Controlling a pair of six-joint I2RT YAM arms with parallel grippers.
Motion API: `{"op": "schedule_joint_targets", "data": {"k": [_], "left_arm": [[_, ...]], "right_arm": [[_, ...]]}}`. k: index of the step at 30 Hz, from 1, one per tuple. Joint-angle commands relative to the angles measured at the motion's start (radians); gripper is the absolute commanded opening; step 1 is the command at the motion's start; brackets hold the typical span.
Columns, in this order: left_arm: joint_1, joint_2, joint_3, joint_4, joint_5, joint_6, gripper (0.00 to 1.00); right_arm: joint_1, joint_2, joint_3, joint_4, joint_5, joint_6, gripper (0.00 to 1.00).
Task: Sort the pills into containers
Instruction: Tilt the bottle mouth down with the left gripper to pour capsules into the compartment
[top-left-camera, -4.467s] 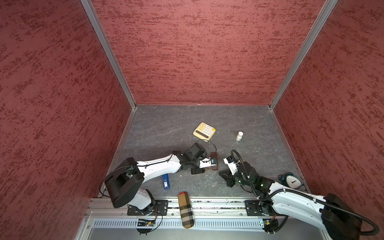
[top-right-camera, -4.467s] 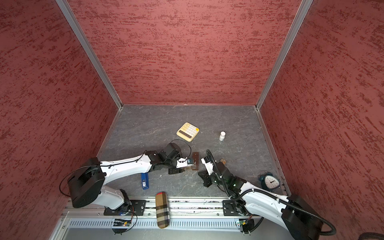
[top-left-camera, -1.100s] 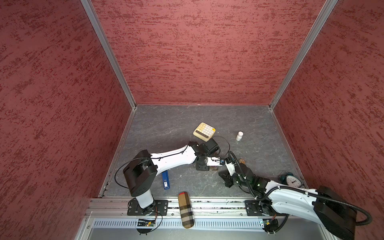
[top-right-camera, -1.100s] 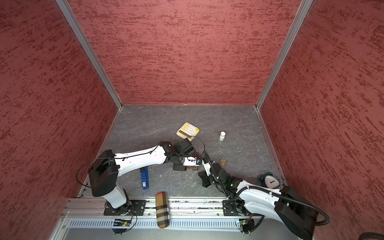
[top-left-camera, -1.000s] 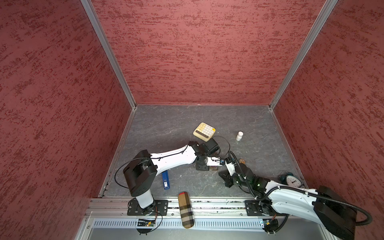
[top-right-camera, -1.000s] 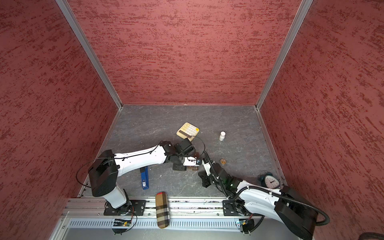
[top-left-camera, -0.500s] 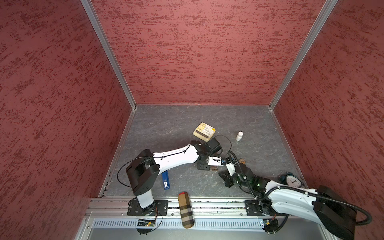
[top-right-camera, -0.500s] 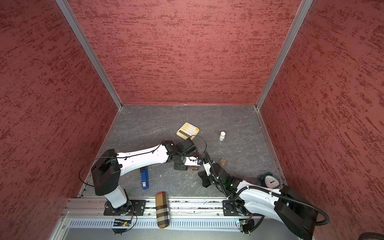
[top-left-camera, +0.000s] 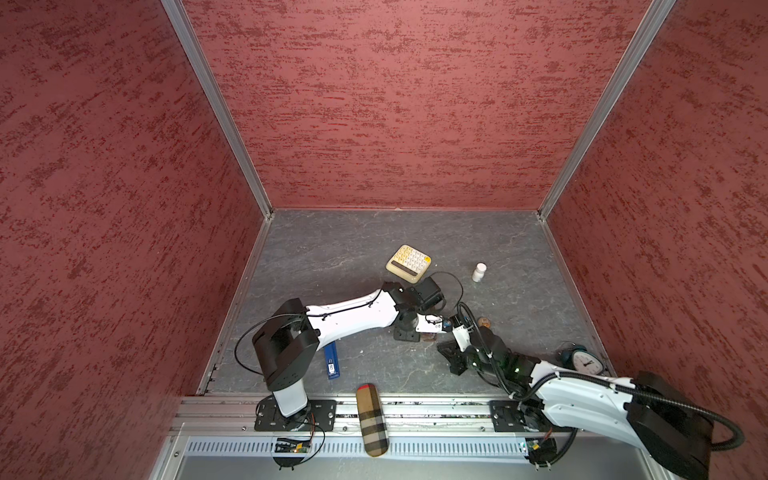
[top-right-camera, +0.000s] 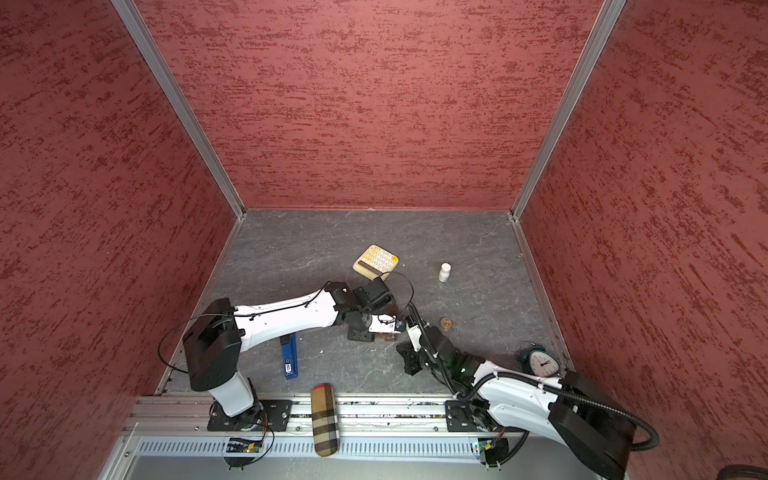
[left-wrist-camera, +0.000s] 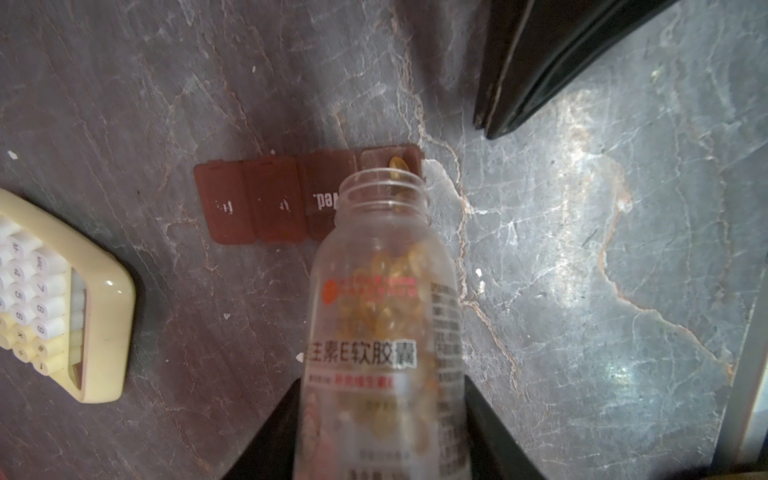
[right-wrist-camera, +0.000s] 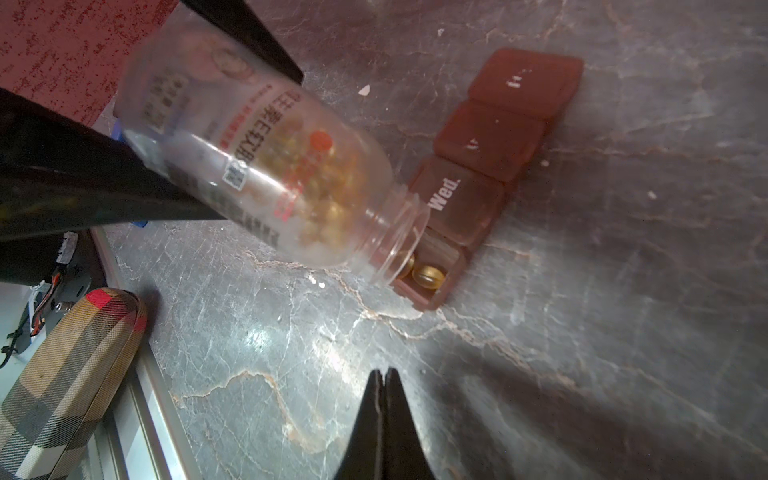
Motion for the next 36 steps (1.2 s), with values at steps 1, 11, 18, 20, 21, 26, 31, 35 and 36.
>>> {"op": "schedule_joint_targets", "data": {"k": [1, 11, 18, 20, 21, 26, 31, 35, 36], "left_arm": [[-0.006, 0.025, 0.016, -0.012, -0.009, 0.016, 0.00], [-0.008, 0.013, 0.025, -0.004, -0.019, 0.026, 0.00], [-0.011, -0.002, 0.032, -0.003, -0.027, 0.028, 0.00], [-0.013, -0.008, 0.038, -0.002, -0.032, 0.028, 0.00], [-0.014, -0.010, 0.040, -0.003, -0.031, 0.029, 0.00], [-0.016, -0.013, 0.044, 0.001, -0.031, 0.032, 0.00], [-0.012, -0.018, 0.022, 0.022, -0.020, 0.028, 0.00], [-0.009, -0.040, 0.001, 0.052, -0.009, 0.017, 0.00], [-0.010, -0.045, -0.003, 0.056, -0.009, 0.015, 0.00]], "right_arm": [[0.010, 0.005, -0.005, 0.030, 0.018, -0.005, 0.00], [0.009, 0.010, -0.003, 0.031, 0.017, -0.007, 0.00], [0.010, 0.008, -0.004, 0.030, 0.019, -0.007, 0.00], [0.010, 0.008, -0.004, 0.030, 0.019, -0.006, 0.00], [0.009, 0.008, -0.004, 0.030, 0.019, -0.007, 0.00], [0.010, 0.011, -0.003, 0.030, 0.022, -0.007, 0.00], [0.010, 0.005, -0.003, 0.025, 0.024, -0.005, 0.00], [0.009, -0.017, 0.000, 0.007, 0.027, -0.004, 0.00], [0.010, -0.027, 0.000, 0.002, 0.027, -0.007, 0.00]]}}
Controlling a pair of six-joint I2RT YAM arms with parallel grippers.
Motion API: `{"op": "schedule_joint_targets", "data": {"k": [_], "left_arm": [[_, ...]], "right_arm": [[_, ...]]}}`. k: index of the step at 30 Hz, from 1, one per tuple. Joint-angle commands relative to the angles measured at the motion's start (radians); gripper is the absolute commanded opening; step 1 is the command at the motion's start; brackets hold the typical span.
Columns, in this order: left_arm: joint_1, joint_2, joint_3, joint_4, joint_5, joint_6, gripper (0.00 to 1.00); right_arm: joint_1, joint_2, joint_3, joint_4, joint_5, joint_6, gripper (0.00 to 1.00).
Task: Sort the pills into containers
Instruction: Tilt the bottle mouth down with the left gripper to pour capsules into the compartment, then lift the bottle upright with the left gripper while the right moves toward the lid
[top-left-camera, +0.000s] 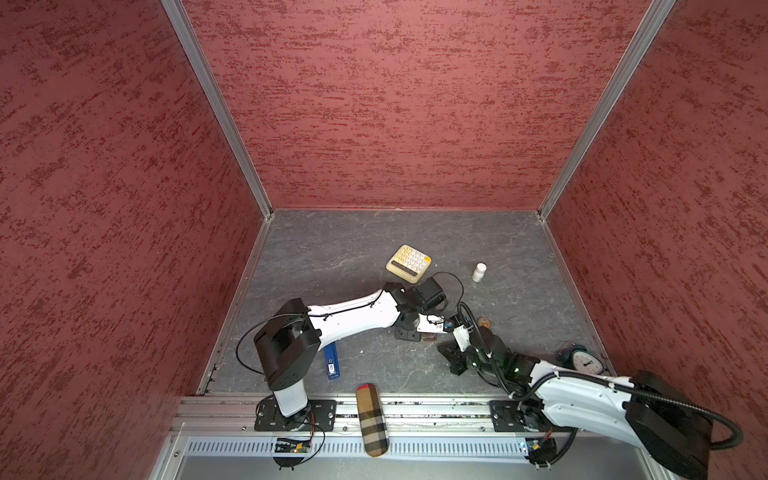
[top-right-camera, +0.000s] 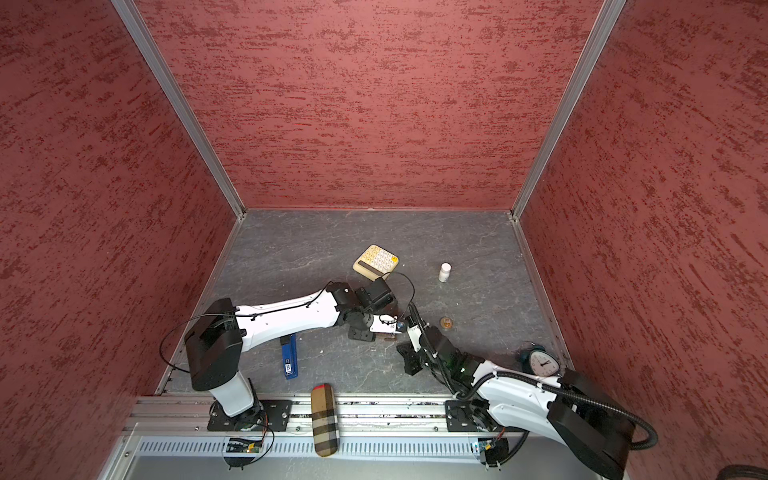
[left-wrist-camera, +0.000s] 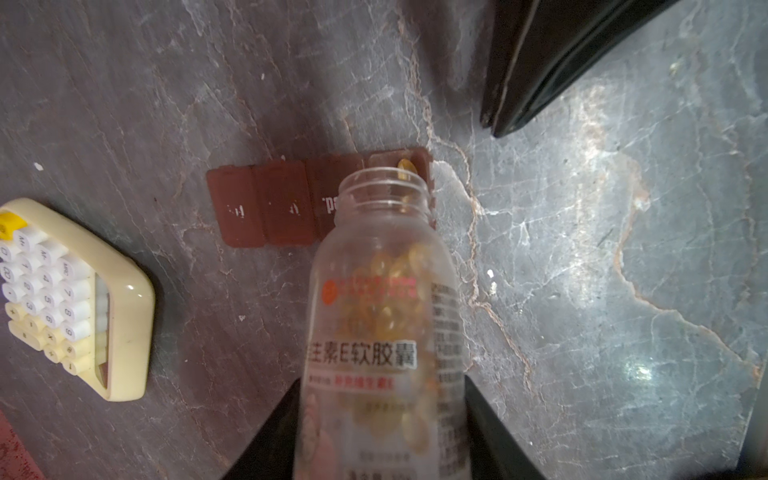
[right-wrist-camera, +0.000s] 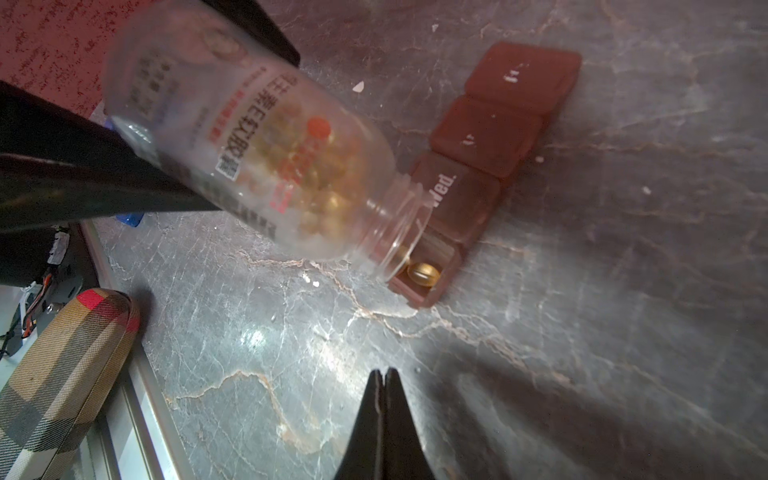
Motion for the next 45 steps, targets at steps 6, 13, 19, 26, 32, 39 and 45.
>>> {"op": "schedule_joint_targets", "data": {"k": [6, 13, 19, 26, 32, 39, 45], "left_arm": [[-0.002, -0.075, -0.035, 0.070, 0.035, -0.012, 0.00], [-0.001, -0.103, -0.077, 0.103, 0.034, -0.023, 0.00], [0.008, -0.145, -0.152, 0.176, 0.043, -0.032, 0.00], [0.025, -0.219, -0.233, 0.275, 0.059, -0.055, 0.00], [0.059, -0.296, -0.360, 0.485, 0.103, -0.103, 0.00], [0.103, -0.382, -0.553, 0.861, 0.163, -0.190, 0.00], [0.125, -0.412, -0.716, 1.286, 0.231, -0.257, 0.00]], "right_arm": [[0.009, -0.091, 0.008, -0.052, 0.031, -0.009, 0.00], [0.010, -0.158, 0.042, -0.147, 0.053, -0.009, 0.00], [0.008, -0.224, 0.073, -0.220, 0.078, -0.011, 0.00], [0.008, -0.273, 0.135, -0.332, 0.125, -0.027, 0.00], [0.006, -0.324, 0.193, -0.418, 0.193, -0.018, 0.00], [-0.002, -0.346, 0.274, -0.511, 0.296, 0.049, 0.00], [-0.015, -0.327, 0.344, -0.574, 0.373, 0.090, 0.00]]}}
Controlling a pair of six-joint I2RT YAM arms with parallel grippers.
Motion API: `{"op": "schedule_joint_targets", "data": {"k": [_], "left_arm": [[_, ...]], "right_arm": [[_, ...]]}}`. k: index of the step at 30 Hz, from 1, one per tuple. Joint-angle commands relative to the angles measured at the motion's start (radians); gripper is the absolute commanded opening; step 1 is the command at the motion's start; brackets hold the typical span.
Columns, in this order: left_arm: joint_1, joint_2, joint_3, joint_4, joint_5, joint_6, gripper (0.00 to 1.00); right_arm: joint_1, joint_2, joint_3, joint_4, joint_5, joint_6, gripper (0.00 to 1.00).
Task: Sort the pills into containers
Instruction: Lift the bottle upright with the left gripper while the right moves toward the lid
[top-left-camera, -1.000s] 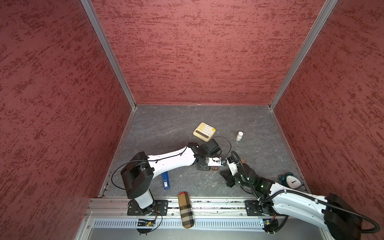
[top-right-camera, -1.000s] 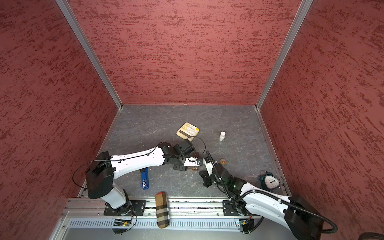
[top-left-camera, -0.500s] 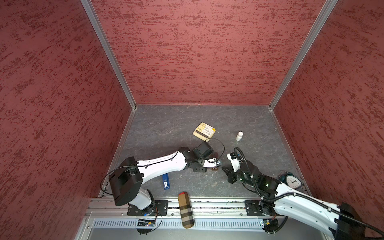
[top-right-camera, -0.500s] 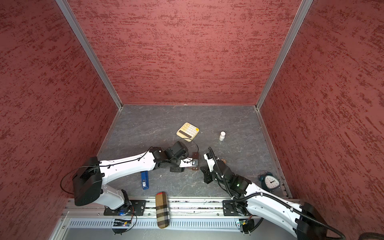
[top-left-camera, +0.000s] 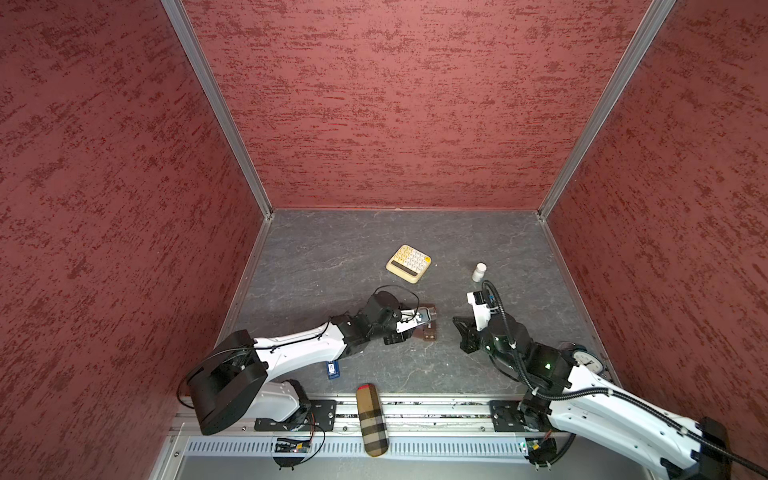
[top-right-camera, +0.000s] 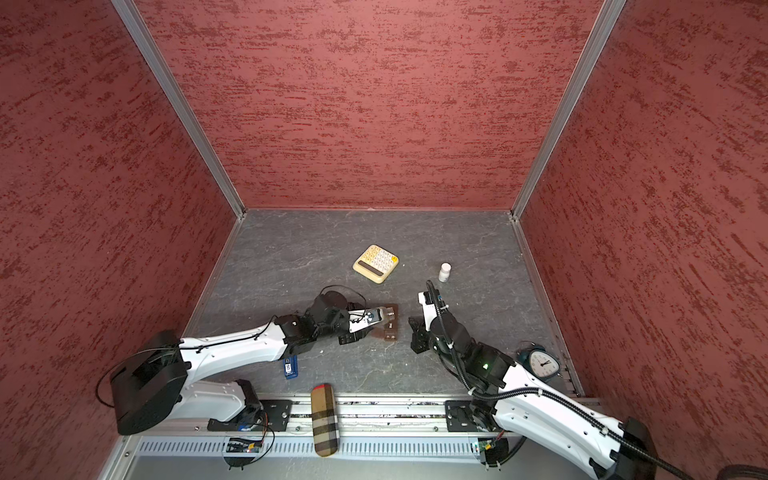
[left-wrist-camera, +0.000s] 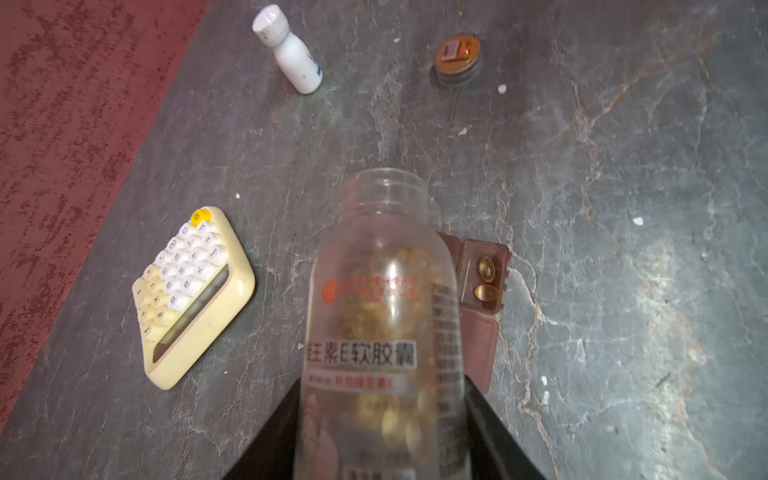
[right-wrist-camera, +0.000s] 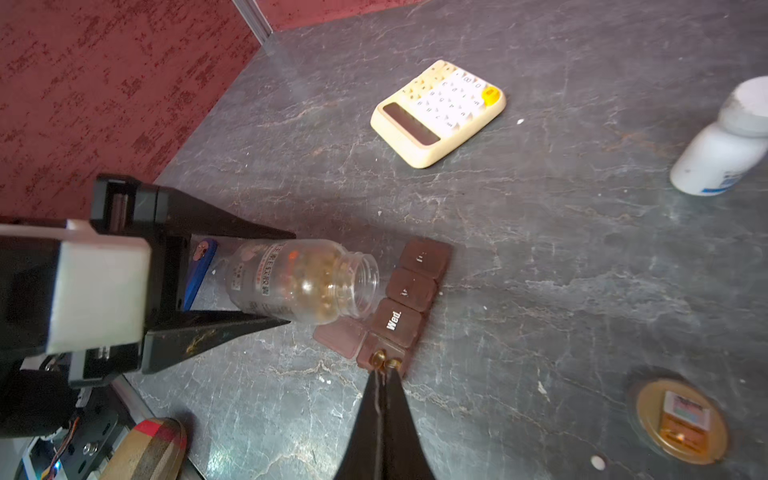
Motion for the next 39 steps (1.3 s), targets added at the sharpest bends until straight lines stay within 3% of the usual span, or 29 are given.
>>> {"op": "schedule_joint_targets", "data": {"k": [1, 8, 14, 20, 26, 32, 39], "left_arm": [[0.015, -0.002, -0.061, 0.418, 0.073, -0.070, 0.00], [0.053, 0.089, -0.132, 0.912, 0.156, -0.224, 0.00], [0.074, 0.247, -0.120, 1.277, 0.197, -0.374, 0.00], [0.058, 0.286, -0.052, 1.278, 0.226, -0.405, 0.00], [0.056, 0.273, -0.036, 1.278, 0.253, -0.409, 0.00], [0.057, 0.258, -0.043, 1.278, 0.272, -0.410, 0.00], [0.037, 0.237, -0.059, 1.277, 0.264, -0.390, 0.00]], "right_arm": [[-0.015, 0.011, 0.047, -0.062, 0.088, 0.035, 0.00], [-0.067, 0.083, 0.132, -0.136, 0.106, 0.097, 0.01], [-0.160, 0.236, 0.261, -0.283, 0.080, 0.221, 0.05], [-0.294, 0.373, 0.366, -0.402, -0.085, 0.300, 0.15], [-0.345, 0.375, 0.408, -0.463, -0.055, 0.344, 0.19], [-0.390, 0.458, 0.495, -0.604, -0.022, 0.404, 0.31], [-0.463, 0.565, 0.536, -0.659, -0.090, 0.353, 0.43]]}}
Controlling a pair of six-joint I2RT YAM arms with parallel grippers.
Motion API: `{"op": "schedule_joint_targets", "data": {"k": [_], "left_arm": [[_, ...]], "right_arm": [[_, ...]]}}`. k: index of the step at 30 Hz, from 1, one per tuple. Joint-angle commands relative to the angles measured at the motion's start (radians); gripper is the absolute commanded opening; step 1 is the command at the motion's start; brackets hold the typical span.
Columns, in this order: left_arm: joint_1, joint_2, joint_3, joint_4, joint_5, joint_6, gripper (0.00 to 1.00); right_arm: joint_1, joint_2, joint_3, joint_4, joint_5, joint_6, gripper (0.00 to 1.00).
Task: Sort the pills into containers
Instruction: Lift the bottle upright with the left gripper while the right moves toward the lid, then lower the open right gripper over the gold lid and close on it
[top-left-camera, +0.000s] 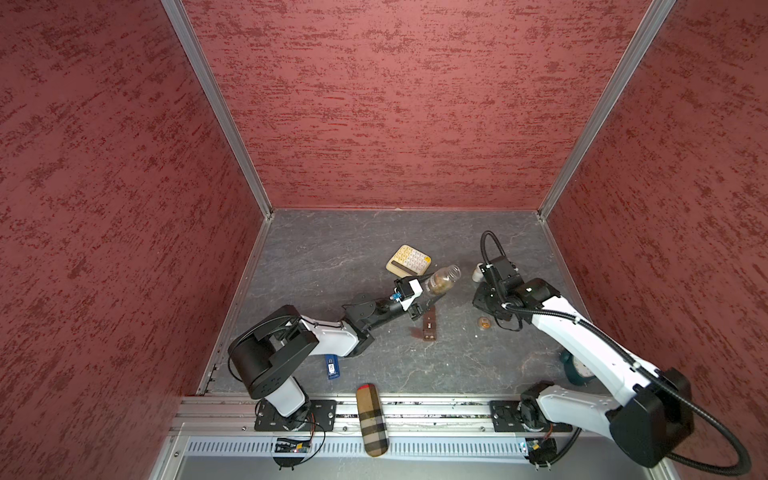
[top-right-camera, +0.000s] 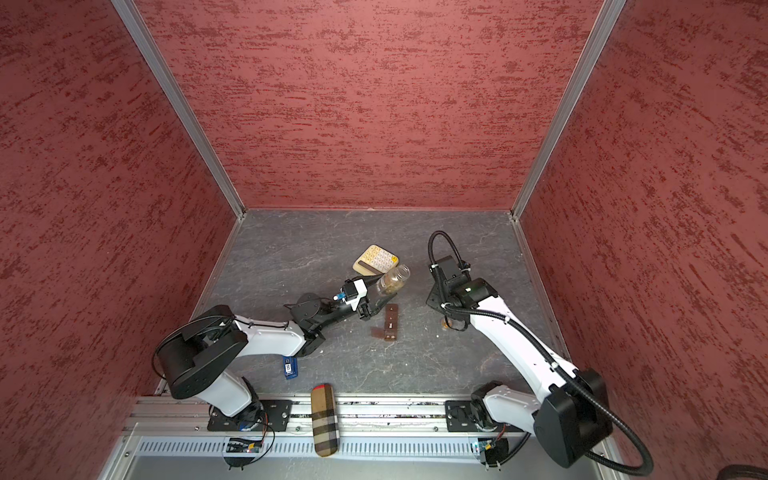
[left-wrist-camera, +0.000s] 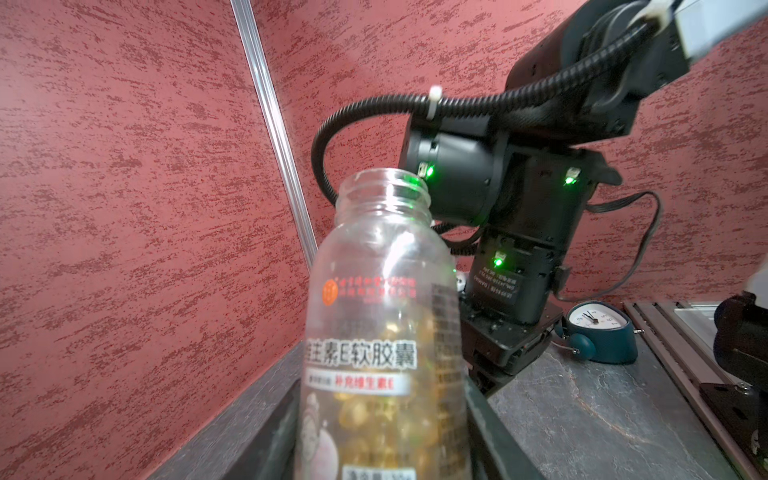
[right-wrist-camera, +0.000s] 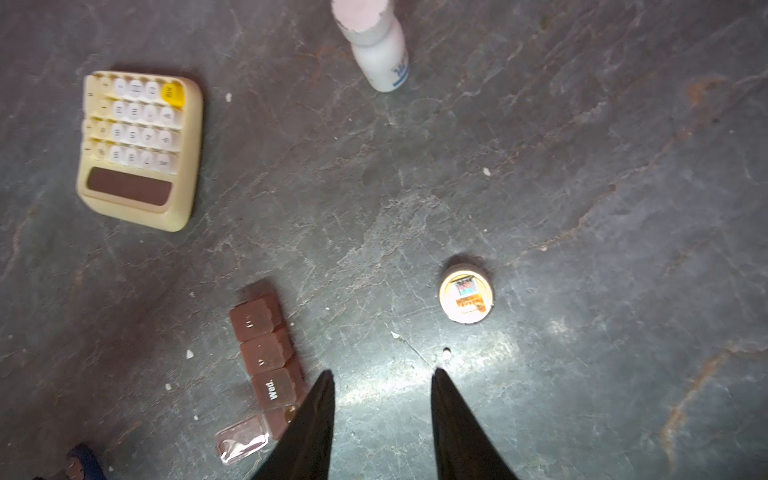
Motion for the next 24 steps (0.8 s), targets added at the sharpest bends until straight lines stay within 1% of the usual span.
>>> {"op": "schedule_joint_targets", "data": {"k": [1, 4, 10, 16, 24], "left_arm": [[-0.014, -0.037, -0.020, 0.043, 0.009, 0.004, 0.00], [-0.019, -0.051, -0.040, 0.042, 0.010, 0.004, 0.00], [-0.035, -0.075, -0.076, 0.043, 0.012, 0.005, 0.00], [-0.058, -0.087, -0.100, 0.043, -0.012, 0.009, 0.00], [-0.079, -0.098, -0.132, 0.043, -0.038, 0.014, 0.00]], "right_arm": [[-0.033, 0.026, 0.021, -0.067, -0.025, -0.019, 0.45], [-0.063, 0.061, 0.015, -0.069, -0.029, -0.054, 0.52], [-0.106, 0.122, 0.016, -0.051, -0.035, -0.094, 0.59], [-0.145, 0.177, -0.010, -0.006, -0.070, -0.131, 0.61], [-0.148, 0.259, -0.030, 0.035, -0.117, -0.151, 0.63]]}}
